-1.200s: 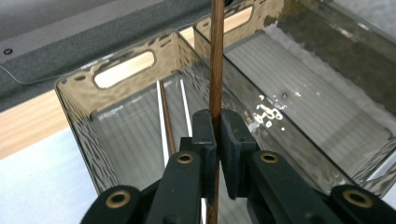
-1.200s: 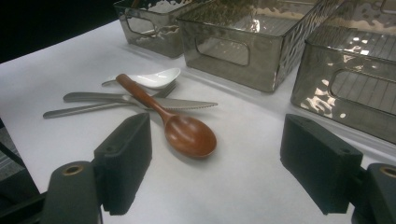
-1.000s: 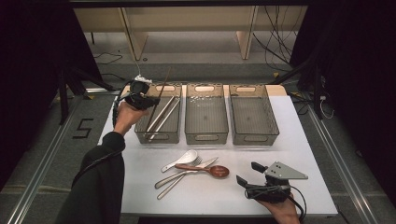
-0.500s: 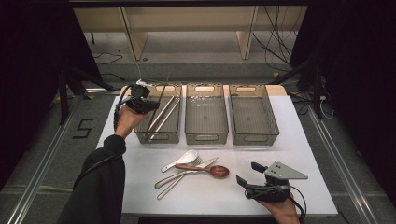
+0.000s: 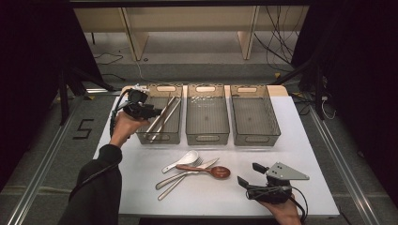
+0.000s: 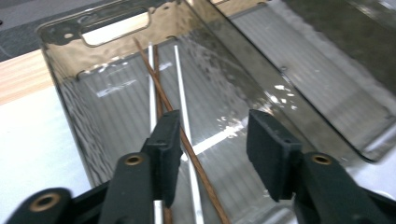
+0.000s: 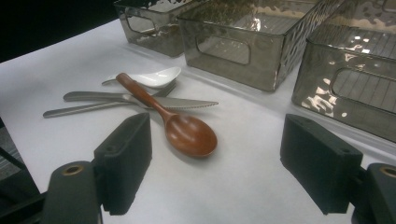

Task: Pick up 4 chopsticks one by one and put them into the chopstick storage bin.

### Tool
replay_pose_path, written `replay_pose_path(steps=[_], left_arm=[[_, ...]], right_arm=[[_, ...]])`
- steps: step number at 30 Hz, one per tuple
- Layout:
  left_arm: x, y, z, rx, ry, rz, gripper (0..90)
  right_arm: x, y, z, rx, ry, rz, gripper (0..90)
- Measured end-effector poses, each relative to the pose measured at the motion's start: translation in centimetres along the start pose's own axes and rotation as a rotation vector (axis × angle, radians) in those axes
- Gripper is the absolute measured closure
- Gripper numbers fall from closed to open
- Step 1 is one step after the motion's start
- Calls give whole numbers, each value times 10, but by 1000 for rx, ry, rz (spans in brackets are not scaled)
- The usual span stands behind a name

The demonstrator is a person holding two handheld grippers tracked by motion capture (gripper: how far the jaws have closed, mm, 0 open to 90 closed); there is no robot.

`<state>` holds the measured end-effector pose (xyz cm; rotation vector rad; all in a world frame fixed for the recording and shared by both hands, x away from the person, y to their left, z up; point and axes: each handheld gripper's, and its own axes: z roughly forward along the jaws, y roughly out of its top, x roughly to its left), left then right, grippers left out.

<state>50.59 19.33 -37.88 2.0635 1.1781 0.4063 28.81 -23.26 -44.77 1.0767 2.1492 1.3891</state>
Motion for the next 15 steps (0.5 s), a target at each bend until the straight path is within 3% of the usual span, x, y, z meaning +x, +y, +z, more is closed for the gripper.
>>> replay_pose_path(steps=[2, 6, 9, 15], left_arm=[[-3, -4, -4, 0, -8, -12, 456], [-12, -11, -13, -1, -24, 2, 404], [-17, -16, -18, -16, -42, -9, 388], [-28, -31, -20, 2, -61, -23, 337]], right_arm=[[0, 0, 0, -1, -1, -2, 258], [0, 0, 0, -1, -1, 0, 258], [-1, 0, 0, -3, 0, 0, 258], [-2, -1, -1, -4, 0, 2, 258]])
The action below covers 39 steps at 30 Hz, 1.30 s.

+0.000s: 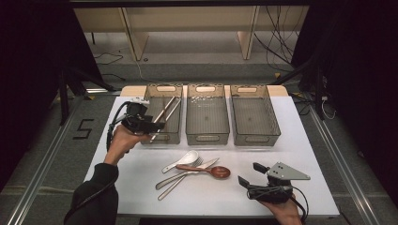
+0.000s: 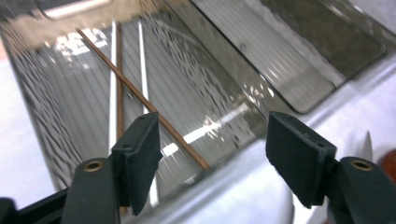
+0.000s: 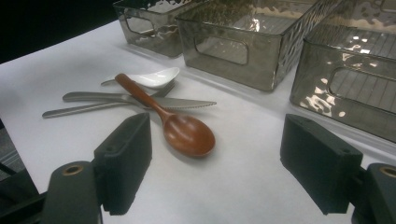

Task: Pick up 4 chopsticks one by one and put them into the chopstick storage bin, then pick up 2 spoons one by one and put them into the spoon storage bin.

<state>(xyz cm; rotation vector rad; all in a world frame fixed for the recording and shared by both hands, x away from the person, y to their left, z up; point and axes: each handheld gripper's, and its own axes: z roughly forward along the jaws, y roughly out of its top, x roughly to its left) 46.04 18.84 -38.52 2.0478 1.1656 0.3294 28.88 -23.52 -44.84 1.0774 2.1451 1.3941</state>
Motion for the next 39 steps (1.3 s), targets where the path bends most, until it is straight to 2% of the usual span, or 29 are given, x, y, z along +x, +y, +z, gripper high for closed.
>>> replay_pose_path(steps=[6, 11, 18, 24, 35, 39], left_arm=[[-5, -14, -2, 9, -5, -25, 306], [-9, -25, -7, 5, -21, -26, 291], [-17, -40, -10, 18, -41, -7, 265], [-27, -53, -8, 5, -65, -2, 242], [-35, -63, 1, 57, -65, 6, 226], [-37, -64, 4, 75, -62, 21, 225]], right_arm=[[-3, 0, -1, -4, 4, 2, 258], [-2, 0, 0, -2, 4, 1, 258], [-1, 0, 0, -1, 4, 1, 259], [-1, 0, -1, -4, -1, 2, 259], [1, 0, 0, 2, 2, -1, 258], [-2, 0, 0, 2, 4, 3, 258]])
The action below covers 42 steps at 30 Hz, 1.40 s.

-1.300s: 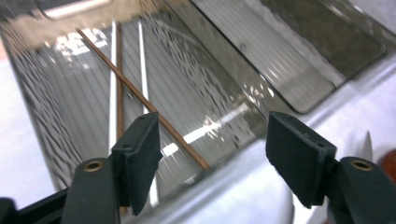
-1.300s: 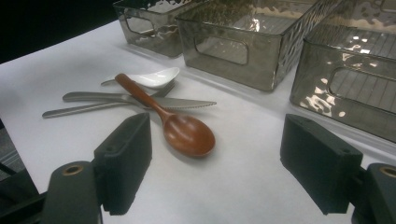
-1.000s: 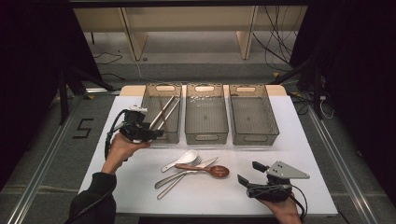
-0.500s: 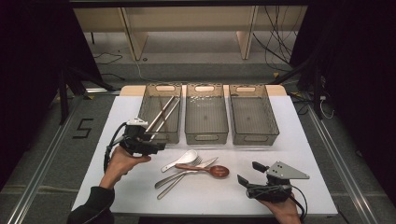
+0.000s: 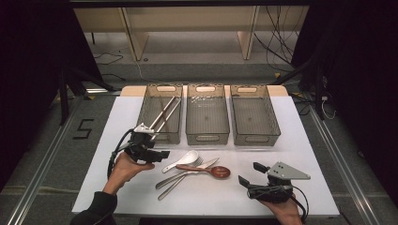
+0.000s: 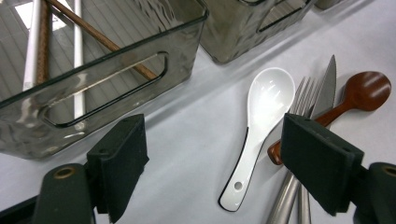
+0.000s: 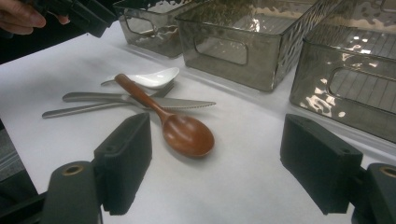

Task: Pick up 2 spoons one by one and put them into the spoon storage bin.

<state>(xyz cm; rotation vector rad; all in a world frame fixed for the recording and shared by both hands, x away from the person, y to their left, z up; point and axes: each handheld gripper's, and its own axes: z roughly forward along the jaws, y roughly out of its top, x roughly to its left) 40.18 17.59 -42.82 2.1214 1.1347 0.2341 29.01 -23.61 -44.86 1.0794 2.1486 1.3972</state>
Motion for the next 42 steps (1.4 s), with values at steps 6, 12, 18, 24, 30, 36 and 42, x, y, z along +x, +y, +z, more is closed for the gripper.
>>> replay_pose_path(steps=[6, 12, 18, 24, 30, 36, 42], left_arm=[[-5, -4, 8, 41, -7, 14, 224], [-11, -7, 17, 89, -18, 58, 235], [-10, -12, 24, 135, -23, 73, 295], [-14, -17, 32, 178, -30, 83, 364], [-15, -20, 39, 207, -27, 90, 446], [-17, -20, 44, 221, -29, 111, 535], [-23, -19, 49, 230, -21, 145, 605]], right_arm=[[0, 0, 0, -1, 4, -3, 258], [2, 0, -1, 0, 2, -7, 258], [4, 1, -1, -3, 1, -11, 258], [5, 2, 1, 3, 1, -16, 259], [6, 2, 0, 9, 2, -19, 258], [6, 2, 0, 6, 0, -19, 259], [6, 2, 1, 4, 0, -17, 259]])
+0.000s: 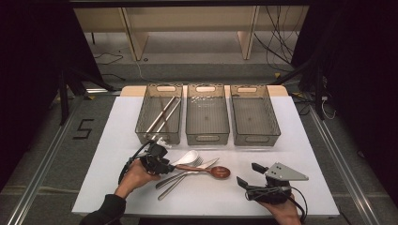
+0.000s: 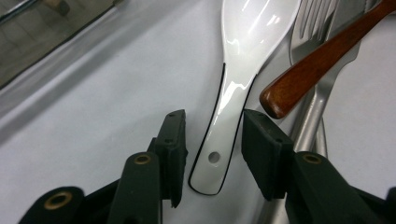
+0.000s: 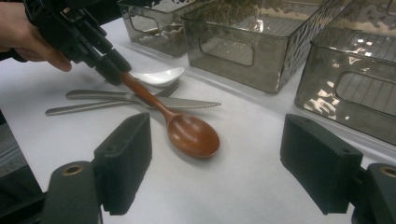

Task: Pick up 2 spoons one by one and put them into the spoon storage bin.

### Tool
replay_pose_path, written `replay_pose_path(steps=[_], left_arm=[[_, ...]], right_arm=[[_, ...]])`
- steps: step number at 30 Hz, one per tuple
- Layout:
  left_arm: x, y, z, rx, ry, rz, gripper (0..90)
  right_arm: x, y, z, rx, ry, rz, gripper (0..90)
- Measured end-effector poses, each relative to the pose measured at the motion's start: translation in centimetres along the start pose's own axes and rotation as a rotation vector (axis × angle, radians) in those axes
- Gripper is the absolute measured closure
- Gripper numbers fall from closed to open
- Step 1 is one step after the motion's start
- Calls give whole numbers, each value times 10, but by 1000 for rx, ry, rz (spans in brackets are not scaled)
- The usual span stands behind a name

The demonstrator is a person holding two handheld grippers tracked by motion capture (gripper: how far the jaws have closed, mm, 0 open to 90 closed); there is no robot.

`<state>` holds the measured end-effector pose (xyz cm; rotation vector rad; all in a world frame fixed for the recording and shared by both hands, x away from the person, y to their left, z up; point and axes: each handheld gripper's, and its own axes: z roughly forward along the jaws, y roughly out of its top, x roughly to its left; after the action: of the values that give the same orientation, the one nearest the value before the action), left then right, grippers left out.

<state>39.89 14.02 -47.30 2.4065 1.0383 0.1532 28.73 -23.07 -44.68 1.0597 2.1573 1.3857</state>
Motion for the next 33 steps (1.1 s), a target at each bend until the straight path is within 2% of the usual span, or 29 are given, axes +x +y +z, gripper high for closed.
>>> replay_pose_path(steps=[6, 11, 18, 25, 33], left_arm=[[-1, 3, 2, 10, 19, 30, 671], [-5, 6, 3, 13, 39, 73, 704], [-8, 7, 4, 5, 36, 103, 770], [-7, 6, 4, -2, 68, 97, 826], [-4, 5, 3, -15, 70, 70, 847]], right_arm=[[1, 0, 0, 2, 1, -4, 258], [1, 0, 1, 3, 2, -3, 259], [0, 0, 1, 4, 3, -4, 259], [0, 0, 1, 3, 2, -3, 259], [0, 0, 1, 2, 1, 0, 259]])
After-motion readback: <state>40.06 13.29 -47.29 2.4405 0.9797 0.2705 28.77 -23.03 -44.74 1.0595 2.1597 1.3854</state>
